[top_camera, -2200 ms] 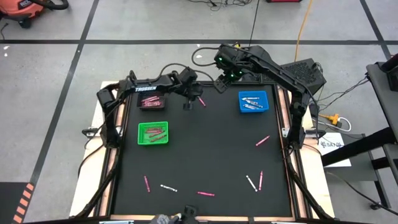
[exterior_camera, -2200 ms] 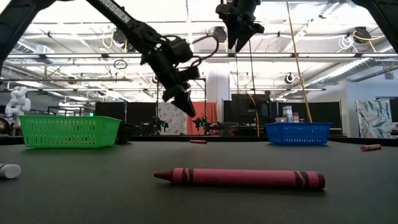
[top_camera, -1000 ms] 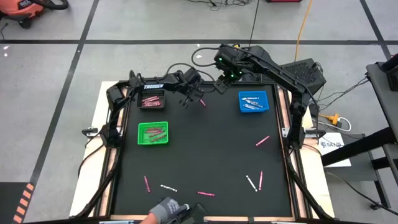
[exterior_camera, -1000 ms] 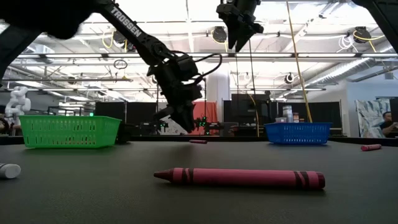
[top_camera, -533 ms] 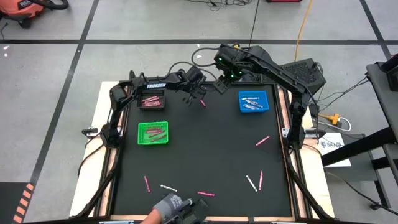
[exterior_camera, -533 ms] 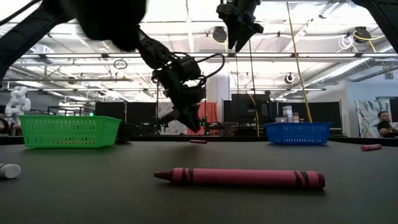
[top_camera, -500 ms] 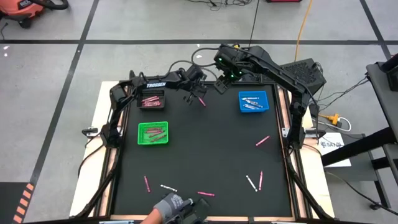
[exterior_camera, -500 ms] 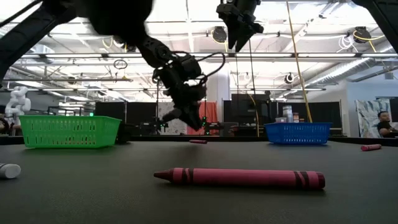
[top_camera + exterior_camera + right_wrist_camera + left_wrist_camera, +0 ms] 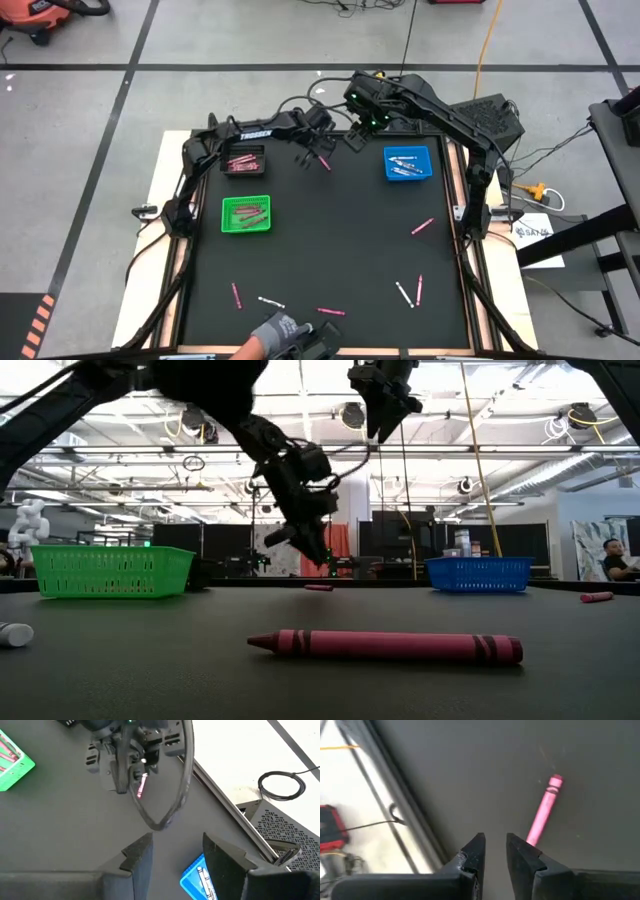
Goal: Sort crayons
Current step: Put the red crayon into the green bin
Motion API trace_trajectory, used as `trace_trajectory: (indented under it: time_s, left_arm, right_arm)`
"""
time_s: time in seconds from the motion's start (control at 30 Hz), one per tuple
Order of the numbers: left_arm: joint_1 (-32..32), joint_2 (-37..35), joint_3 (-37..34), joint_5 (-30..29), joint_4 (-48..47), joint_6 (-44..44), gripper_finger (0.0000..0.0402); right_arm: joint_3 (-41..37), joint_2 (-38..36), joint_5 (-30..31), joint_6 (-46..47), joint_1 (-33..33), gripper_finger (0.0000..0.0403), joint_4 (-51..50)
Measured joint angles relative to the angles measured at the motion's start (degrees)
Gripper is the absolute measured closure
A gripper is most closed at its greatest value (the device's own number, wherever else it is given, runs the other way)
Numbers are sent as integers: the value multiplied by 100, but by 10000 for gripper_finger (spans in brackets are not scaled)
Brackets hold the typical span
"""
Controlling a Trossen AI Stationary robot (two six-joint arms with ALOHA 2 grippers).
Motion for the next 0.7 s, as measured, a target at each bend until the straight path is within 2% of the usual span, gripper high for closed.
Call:
trace_trajectory:
  time_s: [0.3, 0.6, 0.7]
  left_arm:
    - [-73, 375, -15, 28, -242, 63, 332]
    - [-76, 361, 50, 30, -379, 110, 332]
    - [-76, 359, 50, 67, -387, -139, 332]
  right_arm:
    - [0, 0, -3, 30, 46, 245, -19]
    - [0, 0, 7, 26, 74, 245, -8]
    - [0, 0, 9, 26, 74, 245, -6]
